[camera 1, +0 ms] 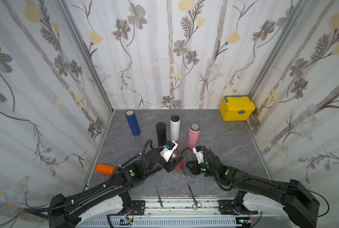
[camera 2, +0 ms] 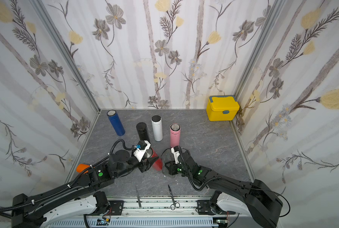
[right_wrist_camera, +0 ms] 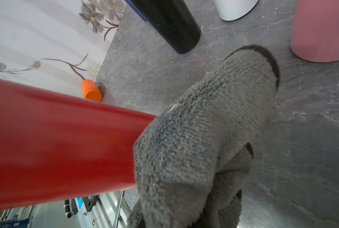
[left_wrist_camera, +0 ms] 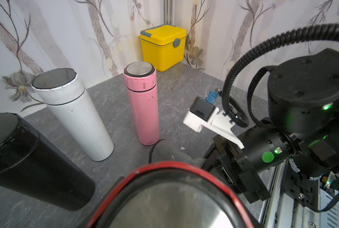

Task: Wipe the surface of the thermos
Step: Wipe the dirt from the surface of the thermos.

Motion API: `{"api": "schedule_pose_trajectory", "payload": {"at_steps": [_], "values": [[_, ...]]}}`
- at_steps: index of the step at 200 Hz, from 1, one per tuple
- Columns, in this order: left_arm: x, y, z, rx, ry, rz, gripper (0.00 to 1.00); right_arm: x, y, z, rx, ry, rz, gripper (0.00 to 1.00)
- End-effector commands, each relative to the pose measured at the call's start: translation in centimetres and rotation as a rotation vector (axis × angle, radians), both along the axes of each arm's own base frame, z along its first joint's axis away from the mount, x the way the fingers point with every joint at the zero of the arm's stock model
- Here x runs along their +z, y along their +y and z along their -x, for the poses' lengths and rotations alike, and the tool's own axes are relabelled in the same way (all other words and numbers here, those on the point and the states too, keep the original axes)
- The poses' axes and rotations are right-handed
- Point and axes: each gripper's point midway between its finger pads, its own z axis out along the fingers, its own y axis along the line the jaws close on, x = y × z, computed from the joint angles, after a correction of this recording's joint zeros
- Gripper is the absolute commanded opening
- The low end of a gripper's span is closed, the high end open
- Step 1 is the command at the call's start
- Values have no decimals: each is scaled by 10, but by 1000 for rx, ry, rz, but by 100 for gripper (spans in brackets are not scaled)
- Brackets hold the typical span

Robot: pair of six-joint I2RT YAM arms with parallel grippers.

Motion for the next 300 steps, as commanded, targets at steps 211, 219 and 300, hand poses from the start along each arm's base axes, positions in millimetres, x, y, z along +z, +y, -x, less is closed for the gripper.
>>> {"api": "schedule_pose_trajectory", "payload": {"at_steps": [211,219,300], "values": [[47,-36,-3,-88,-40,156,0,116,-33,20,96,-228,-342,0],[45,-38,-4,-88,-26,158,0,133,-32,22,110,-278,-382,0],[48,-36,-21,28,49,216,0,31,-21,21,68,-95,-84,0]]}}
